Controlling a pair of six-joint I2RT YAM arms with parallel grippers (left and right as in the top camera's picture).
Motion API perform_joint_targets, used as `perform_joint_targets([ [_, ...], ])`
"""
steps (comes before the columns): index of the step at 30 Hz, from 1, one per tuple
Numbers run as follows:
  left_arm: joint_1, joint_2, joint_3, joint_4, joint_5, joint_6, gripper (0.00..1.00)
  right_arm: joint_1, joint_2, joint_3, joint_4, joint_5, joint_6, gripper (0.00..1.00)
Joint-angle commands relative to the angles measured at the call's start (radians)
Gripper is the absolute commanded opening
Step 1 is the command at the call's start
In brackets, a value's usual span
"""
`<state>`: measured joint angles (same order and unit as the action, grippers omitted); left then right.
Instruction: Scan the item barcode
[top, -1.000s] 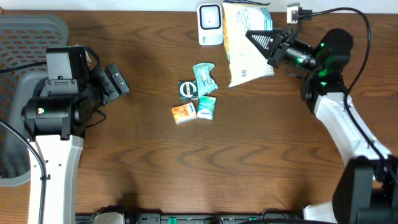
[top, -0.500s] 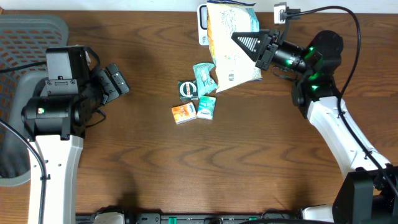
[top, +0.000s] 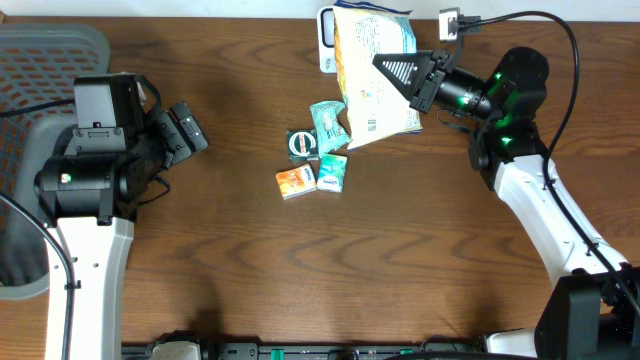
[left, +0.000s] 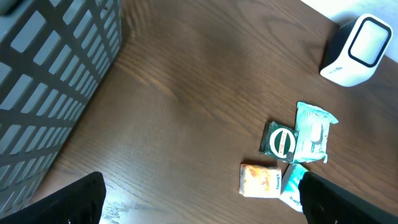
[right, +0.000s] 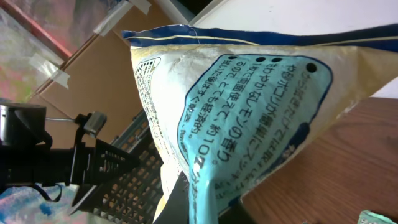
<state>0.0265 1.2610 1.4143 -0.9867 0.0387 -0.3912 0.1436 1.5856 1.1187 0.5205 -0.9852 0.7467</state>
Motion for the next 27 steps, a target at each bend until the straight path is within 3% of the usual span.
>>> perform_joint_targets([
  [1,0.006,0.0,0.009,-0.001,-0.01,0.013,0.98,0.008,-0.01,0.009,0.005,0.026,-0.031,0.01],
  [27,0.006,0.0,0.009,-0.001,-0.009,0.013,0.98,0.009,-0.01,0.009,-0.001,0.071,-0.03,0.01],
])
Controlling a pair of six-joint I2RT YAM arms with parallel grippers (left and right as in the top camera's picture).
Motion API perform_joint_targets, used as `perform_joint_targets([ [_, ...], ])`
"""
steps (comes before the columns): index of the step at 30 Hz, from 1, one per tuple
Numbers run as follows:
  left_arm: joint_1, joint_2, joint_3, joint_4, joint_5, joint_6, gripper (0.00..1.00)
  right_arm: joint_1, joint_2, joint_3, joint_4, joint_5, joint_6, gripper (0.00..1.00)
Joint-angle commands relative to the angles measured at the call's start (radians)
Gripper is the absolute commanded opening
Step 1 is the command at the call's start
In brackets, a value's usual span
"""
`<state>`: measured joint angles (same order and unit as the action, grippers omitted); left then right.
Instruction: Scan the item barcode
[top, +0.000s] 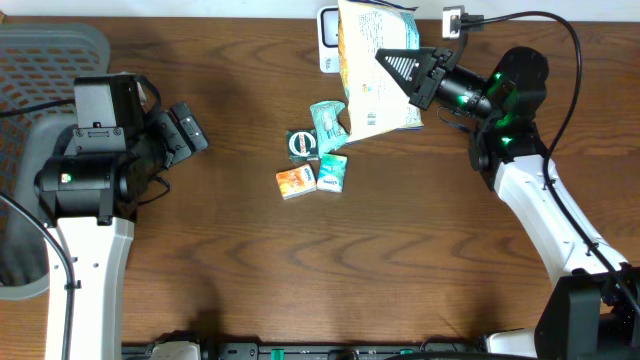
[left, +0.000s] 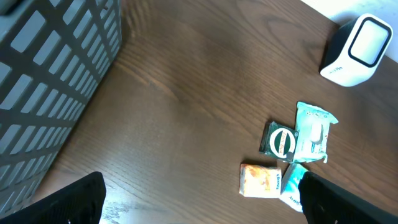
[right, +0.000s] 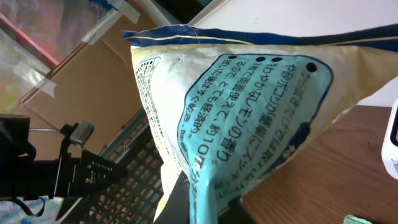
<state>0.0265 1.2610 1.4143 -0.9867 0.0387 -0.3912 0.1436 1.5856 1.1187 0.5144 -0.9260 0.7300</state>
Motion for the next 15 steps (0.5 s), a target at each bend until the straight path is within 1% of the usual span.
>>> perform_joint_targets([
  [1,0.006,0.0,0.009,-0.001,-0.01,0.013,0.98,0.009,-0.01,0.009,0.005,0.012,-0.013,0.01],
  [9,0.006,0.0,0.009,-0.001,-0.01,0.013,0.98,0.009,-0.01,0.009,0.002,0.012,-0.025,0.01],
  [15,0.006,0.0,0.009,-0.001,-0.01,0.013,0.98,0.009,-0.009,0.009,-0.075,0.047,-0.049,0.01],
])
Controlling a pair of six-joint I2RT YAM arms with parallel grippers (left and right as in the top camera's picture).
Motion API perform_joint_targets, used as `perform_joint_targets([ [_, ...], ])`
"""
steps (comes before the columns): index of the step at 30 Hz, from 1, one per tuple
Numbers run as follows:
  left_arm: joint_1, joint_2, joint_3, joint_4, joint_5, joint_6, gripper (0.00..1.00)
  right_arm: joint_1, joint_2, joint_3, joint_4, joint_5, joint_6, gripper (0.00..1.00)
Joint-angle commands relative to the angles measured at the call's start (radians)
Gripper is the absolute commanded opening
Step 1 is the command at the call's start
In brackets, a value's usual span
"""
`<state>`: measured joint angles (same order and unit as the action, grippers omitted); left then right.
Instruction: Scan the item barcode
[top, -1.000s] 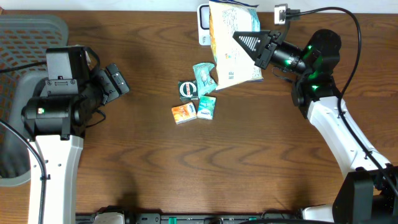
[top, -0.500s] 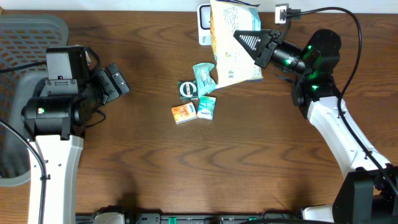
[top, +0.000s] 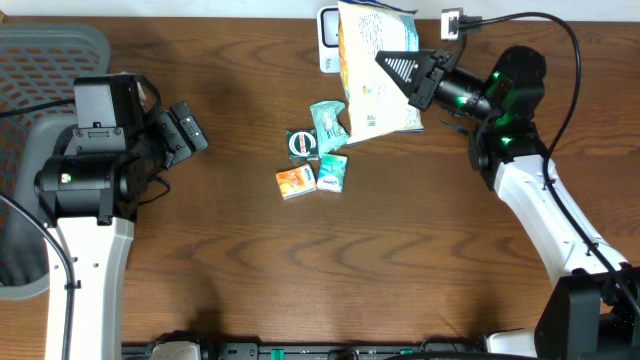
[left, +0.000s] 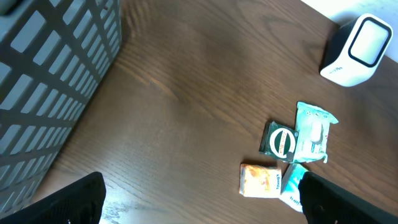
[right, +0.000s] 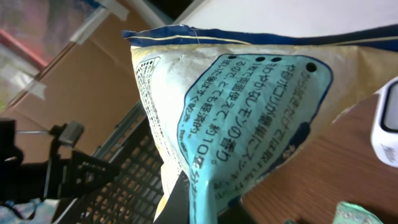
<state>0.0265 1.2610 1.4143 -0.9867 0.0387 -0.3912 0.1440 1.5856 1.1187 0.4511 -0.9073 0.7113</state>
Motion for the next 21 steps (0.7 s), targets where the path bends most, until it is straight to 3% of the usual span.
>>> perform_joint_targets([
  [1,0.006,0.0,0.009,-0.001,-0.01,0.013,0.98,0.008,-0.009,0.009,-0.019,0.031,-0.037,0.01],
  [10,0.006,0.0,0.009,-0.001,-0.01,0.013,0.98,0.008,-0.009,0.009,-0.029,0.042,-0.04,0.01],
  [15,0.006,0.0,0.009,-0.001,-0.009,0.013,0.98,0.008,-0.009,0.009,-0.068,0.051,-0.125,0.01],
  [17,0.006,0.0,0.009,-0.001,-0.01,0.013,0.98,0.013,-0.009,0.009,-0.169,0.142,-0.208,0.02],
  [21,0.006,0.0,0.009,-0.001,-0.01,0.013,0.98,0.042,-0.009,0.009,-0.429,0.528,-0.319,0.01],
])
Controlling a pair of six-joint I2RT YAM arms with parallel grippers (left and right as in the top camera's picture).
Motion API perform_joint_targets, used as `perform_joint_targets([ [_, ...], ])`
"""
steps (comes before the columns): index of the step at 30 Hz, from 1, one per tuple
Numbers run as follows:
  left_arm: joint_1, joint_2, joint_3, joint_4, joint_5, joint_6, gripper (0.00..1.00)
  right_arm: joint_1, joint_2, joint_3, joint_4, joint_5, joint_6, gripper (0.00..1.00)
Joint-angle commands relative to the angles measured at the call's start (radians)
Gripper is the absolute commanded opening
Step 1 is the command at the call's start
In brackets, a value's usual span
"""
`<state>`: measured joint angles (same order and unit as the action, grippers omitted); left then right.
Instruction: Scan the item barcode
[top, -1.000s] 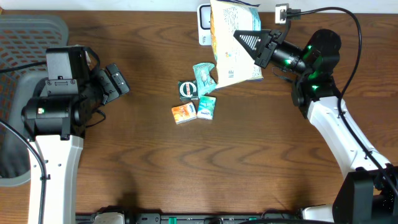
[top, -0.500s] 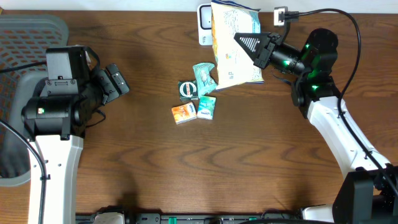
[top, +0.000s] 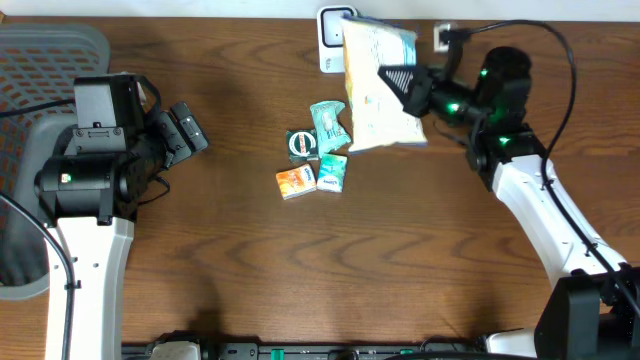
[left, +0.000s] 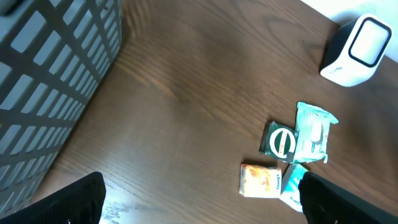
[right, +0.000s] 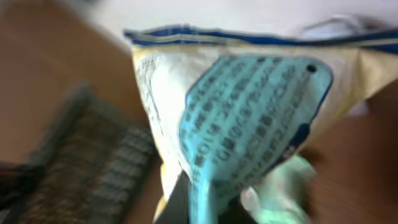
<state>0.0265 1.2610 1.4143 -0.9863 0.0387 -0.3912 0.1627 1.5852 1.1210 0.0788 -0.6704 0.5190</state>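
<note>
A large yellow and light-blue snack bag (top: 378, 85) hangs above the table at the back centre, and my right gripper (top: 402, 82) is shut on its edge. The bag (right: 249, 124) fills the right wrist view, blurred, with the gripper (right: 193, 208) at its lower edge. The white barcode scanner (top: 327, 42) stands just behind the bag, partly covered by it, and shows whole in the left wrist view (left: 357, 50). At the left my left gripper (top: 190, 128) is open and holds nothing, its fingertips (left: 81, 199) at the bottom corners of its view.
Several small packs lie mid-table: a teal packet (top: 327, 125), a dark green round-label pack (top: 300, 143), an orange pack (top: 295, 181) and a teal box (top: 332, 172). A grey mesh basket (top: 40, 45) sits at the far left, beside the left arm.
The right wrist has turned and shifted slightly left. The bag now tilts lower and covers more of the scanner; the right wrist view has gone blurred. The left arm is unchanged.
The right gripper held the bag up by the scanner at all the earlier moments, a touch nearer the back edge after the first. Now the bag is tilted over in front of the scanner. The left gripper stayed open and still throughout.
</note>
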Motion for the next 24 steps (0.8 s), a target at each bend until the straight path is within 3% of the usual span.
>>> perform_joint_targets([
  [1,0.006,0.0,0.009,-0.001,-0.01,0.013,0.98,0.032,-0.008,0.006,-0.095,0.373,-0.164,0.02],
  [13,0.006,0.0,0.009,-0.001,-0.01,0.013,0.98,0.174,0.048,0.011,-0.331,1.327,-0.417,0.01],
  [21,0.006,0.0,0.009,-0.001,-0.01,0.013,0.98,0.238,0.256,0.01,-0.349,1.421,-0.466,0.02],
  [24,0.006,0.0,0.009,-0.001,-0.01,0.013,0.98,0.28,0.283,0.01,-0.348,1.42,-0.465,0.09],
])
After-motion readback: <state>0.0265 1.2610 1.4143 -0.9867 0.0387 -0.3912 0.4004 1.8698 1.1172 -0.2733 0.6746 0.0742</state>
